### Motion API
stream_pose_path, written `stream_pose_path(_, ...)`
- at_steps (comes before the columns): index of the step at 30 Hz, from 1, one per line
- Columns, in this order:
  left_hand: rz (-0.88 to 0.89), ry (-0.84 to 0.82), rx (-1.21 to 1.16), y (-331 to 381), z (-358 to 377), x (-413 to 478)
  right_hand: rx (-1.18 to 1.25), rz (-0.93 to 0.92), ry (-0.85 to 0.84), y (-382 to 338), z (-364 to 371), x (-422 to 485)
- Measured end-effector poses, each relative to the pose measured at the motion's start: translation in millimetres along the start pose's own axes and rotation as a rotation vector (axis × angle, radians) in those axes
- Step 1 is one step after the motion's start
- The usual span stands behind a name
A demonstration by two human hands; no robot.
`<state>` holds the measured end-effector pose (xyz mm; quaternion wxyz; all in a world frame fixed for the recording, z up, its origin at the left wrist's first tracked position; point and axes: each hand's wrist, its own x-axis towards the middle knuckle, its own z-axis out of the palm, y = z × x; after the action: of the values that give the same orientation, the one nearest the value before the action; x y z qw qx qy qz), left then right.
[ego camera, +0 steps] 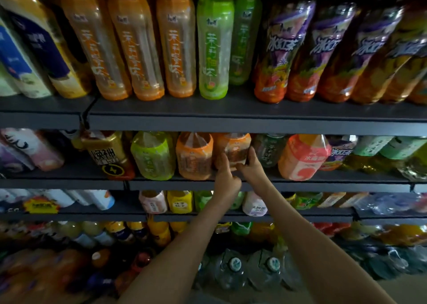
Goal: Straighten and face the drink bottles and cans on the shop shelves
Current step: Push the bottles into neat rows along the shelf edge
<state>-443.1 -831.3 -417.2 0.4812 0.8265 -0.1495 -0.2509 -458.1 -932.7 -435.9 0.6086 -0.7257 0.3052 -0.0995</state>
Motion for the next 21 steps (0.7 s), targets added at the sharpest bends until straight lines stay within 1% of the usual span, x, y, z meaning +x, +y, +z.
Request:
stream_pose_path(5, 0.018, 0.115, -0.082, 6.7, 21.9, 0.6, 0.037, -0.077, -0.018, -1.3, -12.5, 7.2)
stream_pose_path(9, 0.044, 0.202, -0.145, 15.3, 22.8, 0.9, -0.003, -0.160, -0.046, -1.9, -15.6, 7.4)
stream_pose_path(10, 0.042, 0.235, -0.148, 18.8, 22.4, 1.6, -0.024, -0.177, -0.061, 0.1, -13.9, 7.0)
stream_pose_path(11, 0.029, 0.272, -0.099, 20.8, 21.8, 3.1, -0.054, -0.191, -0.086, 0.6, -13.5, 5.0)
stream_pose_path(12, 0.002, 0.252, -0.062, 24.5, 19.8, 2.0, -0.071, -0.206, -0.108, 1.4, -14.0, 2.1)
stream_pose_path(13, -0.049, 0.205, -0.089, 27.0, 17.5, 1.1, -0.089, -0.215, -0.146, 4.0, -16.6, 1.4)
stream_pose_path(14, -0.090, 0.175, -0.059, 26.4, 17.3, 0.1, -0.123, -0.211, -0.181, 5.7, -21.1, -0.4)
stream_pose_path(17, -0.142, 0.102, 0.029, 32.8, 21.7, -11.7, -0.267, -0.176, -0.235, 10.4, -39.2, -8.5)
stream_pose_path(19, -0.183, 0.110, 0.047, 38.4, 25.6, -17.1, -0.347, -0.143, -0.196, 14.1, -51.2, -12.8)
stream_pose_path(21, -0.173, 0.117, 0.067, 40.8, 32.4, -17.6, -0.381, -0.117, -0.118, 16.3, -66.6, -20.3)
